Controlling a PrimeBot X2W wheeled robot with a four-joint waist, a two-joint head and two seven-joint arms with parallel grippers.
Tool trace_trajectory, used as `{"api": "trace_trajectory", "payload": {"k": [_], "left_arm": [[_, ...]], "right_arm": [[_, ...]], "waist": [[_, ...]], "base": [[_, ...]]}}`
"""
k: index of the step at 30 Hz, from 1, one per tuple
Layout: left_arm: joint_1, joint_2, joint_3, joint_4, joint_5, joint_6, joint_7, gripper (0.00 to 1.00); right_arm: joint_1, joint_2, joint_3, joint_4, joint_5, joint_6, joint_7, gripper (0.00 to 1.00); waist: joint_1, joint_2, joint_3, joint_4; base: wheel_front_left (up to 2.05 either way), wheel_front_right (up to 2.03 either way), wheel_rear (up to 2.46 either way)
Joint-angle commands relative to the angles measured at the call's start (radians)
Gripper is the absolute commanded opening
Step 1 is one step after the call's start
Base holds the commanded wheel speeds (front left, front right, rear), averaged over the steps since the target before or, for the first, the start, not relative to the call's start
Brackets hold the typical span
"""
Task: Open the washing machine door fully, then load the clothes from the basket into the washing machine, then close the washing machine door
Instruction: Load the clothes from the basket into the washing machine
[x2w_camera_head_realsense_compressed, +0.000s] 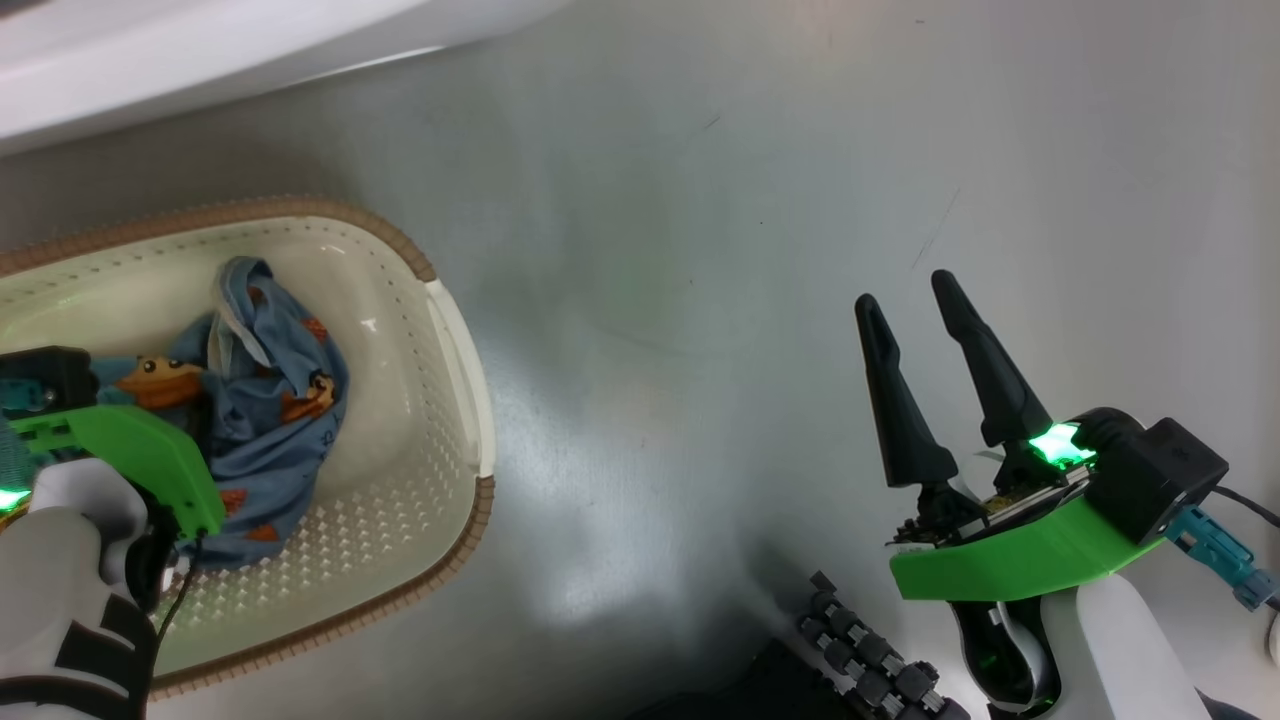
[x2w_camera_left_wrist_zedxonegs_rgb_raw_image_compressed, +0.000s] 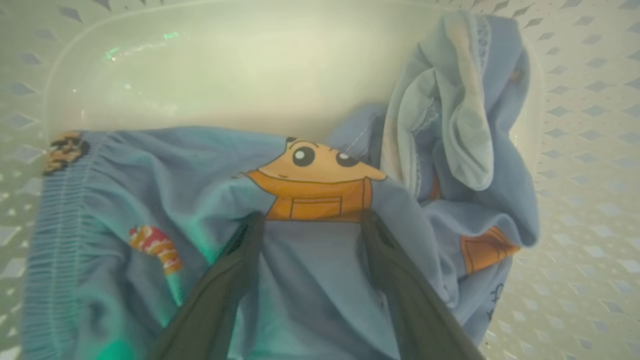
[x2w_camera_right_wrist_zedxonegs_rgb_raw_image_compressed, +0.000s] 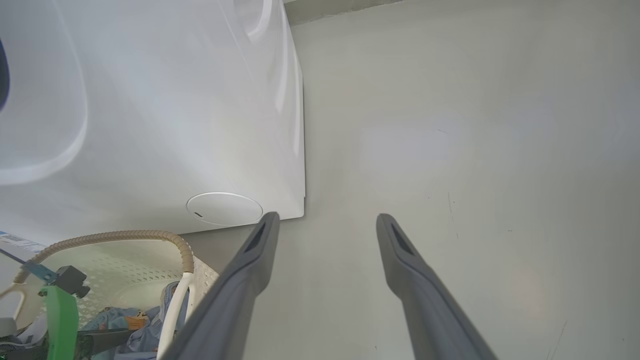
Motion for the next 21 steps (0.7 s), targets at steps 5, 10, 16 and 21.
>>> {"api": "trace_trajectory", "payload": {"k": [5, 10, 16, 21], "left_arm": [[0.005, 0.014, -0.003, 0.040, 0.006, -0.008, -0.031, 0.00], [0.005, 0.008, -0.015, 0.076, 0.004, -0.016, -0.057, 0.00], [0.017, -0.005, -0.022, 0.098, -0.001, -0.018, -0.096, 0.00], [0.061, -0.038, -0.018, 0.093, -0.026, -0.025, -0.160, 0.00]], "right_arm": [[0.007, -0.005, 0.007, -0.022, -0.005, 0.009, -0.005, 1.00], [0.001, -0.005, 0.002, -0.016, -0.001, 0.009, -0.005, 1.00], [0.000, -0.005, -0.001, -0.003, 0.001, 0.009, -0.005, 1.00], [0.005, -0.005, -0.012, 0.009, -0.003, 0.009, -0.005, 1.00]], "waist": [[0.0001, -0.0001, 0.003, 0.002], [0.0001, -0.0001, -0.011, 0.006], [0.0001, -0.0001, -0.048, 0.022], [0.0001, -0.0001, -0.114, 0.053]], "base": [[0.00, 0.00, 0.00], [0.00, 0.00, 0.00], [0.00, 0.00, 0.00], [0.00, 0.00, 0.00]]}}
